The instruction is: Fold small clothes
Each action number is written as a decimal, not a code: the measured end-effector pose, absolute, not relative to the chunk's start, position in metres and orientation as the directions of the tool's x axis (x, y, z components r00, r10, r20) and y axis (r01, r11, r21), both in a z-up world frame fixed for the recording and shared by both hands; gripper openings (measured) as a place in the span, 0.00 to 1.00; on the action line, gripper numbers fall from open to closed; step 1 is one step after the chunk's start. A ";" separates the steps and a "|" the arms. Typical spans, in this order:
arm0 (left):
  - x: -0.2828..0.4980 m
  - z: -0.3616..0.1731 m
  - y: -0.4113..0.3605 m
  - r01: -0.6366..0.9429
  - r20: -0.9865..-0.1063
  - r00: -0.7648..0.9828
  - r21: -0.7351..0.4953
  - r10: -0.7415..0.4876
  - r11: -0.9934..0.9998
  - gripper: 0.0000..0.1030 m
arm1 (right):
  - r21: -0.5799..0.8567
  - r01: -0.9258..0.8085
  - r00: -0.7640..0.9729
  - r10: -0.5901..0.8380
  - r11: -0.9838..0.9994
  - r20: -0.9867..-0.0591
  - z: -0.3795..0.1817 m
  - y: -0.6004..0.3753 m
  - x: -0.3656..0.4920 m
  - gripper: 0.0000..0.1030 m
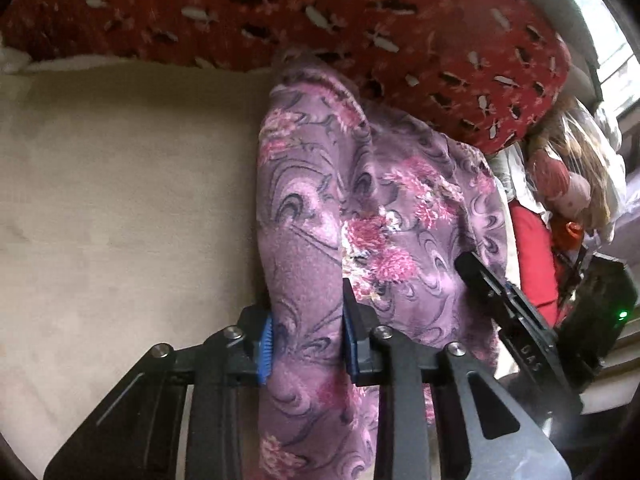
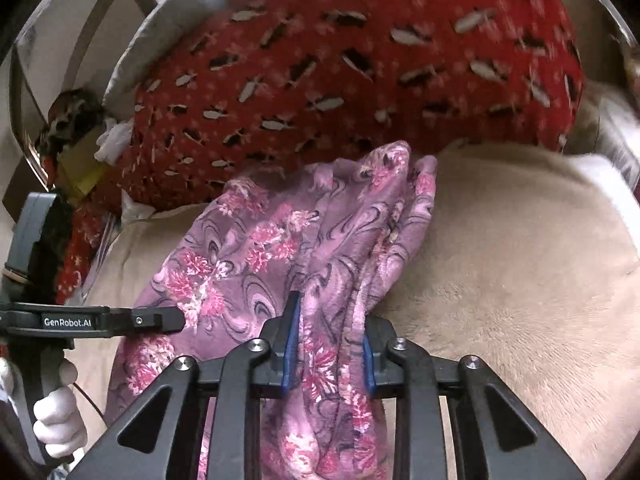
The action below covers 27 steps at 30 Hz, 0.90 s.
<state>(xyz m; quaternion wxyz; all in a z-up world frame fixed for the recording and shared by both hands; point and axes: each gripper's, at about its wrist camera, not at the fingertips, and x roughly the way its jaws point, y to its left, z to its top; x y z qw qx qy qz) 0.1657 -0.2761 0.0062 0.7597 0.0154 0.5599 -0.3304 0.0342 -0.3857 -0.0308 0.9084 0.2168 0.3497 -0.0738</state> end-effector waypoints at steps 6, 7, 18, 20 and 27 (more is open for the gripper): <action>0.146 0.034 -0.234 0.534 -0.843 0.235 -0.304 -0.484 0.789 0.24 | 0.348 0.247 0.765 0.039 0.904 -0.643 -0.006 -0.350 0.017 0.24; 0.142 0.038 -0.225 0.534 -0.841 0.249 -0.295 -0.481 0.793 0.24 | 0.356 0.241 0.768 0.047 0.903 -0.639 -0.005 -0.344 0.015 0.24; 0.118 0.023 -0.136 0.479 -0.852 0.268 -0.288 -0.450 0.829 0.24 | 0.460 0.188 0.762 0.167 0.868 -0.626 -0.017 -0.272 -0.001 0.24; 0.114 0.008 -0.119 0.460 -0.863 0.244 -0.300 -0.443 0.836 0.25 | 0.489 0.188 0.753 0.195 0.852 -0.628 -0.029 -0.260 -0.005 0.24; 0.116 -0.026 -0.084 0.415 -0.874 0.169 -0.356 -0.455 0.837 0.33 | 0.539 0.292 0.695 0.212 0.791 -0.687 -0.078 -0.257 -0.018 0.30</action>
